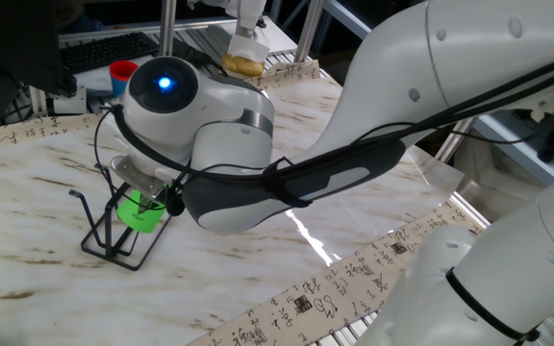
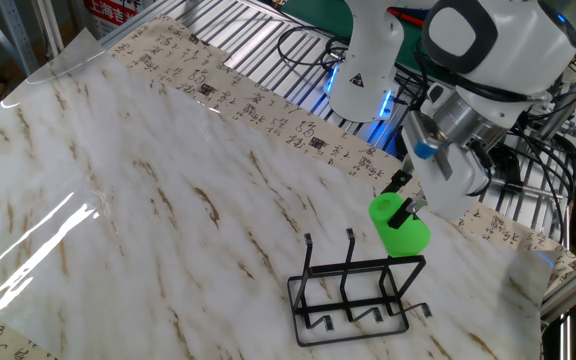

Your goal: Put the cup on the cup rack

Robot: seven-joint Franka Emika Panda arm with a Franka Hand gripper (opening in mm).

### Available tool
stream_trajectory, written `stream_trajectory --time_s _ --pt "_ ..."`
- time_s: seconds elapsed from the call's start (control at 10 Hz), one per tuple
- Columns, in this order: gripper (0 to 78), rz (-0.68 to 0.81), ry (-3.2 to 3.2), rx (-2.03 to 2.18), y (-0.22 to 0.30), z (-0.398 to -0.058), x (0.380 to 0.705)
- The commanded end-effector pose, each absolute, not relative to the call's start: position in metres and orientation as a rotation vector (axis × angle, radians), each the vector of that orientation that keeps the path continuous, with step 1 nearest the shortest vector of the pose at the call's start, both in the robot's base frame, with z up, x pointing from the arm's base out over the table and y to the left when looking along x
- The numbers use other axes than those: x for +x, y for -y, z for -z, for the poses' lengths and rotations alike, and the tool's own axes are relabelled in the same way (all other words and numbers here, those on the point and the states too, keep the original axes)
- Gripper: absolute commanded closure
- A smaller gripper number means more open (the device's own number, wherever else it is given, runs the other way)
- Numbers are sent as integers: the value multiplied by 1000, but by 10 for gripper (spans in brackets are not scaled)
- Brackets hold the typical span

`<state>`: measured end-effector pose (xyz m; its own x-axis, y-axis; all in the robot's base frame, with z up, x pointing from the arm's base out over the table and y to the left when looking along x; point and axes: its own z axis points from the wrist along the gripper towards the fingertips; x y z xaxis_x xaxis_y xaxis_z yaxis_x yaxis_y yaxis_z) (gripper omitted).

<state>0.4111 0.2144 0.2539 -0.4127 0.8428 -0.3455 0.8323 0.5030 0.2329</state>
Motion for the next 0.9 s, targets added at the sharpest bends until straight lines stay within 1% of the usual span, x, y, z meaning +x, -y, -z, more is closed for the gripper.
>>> stream_trajectory --time_s 0.1,0.9 --pt "763 -42 -2319 1389 -218 -253 414" --pt "763 -49 -2283 1440 -220 -250 417"
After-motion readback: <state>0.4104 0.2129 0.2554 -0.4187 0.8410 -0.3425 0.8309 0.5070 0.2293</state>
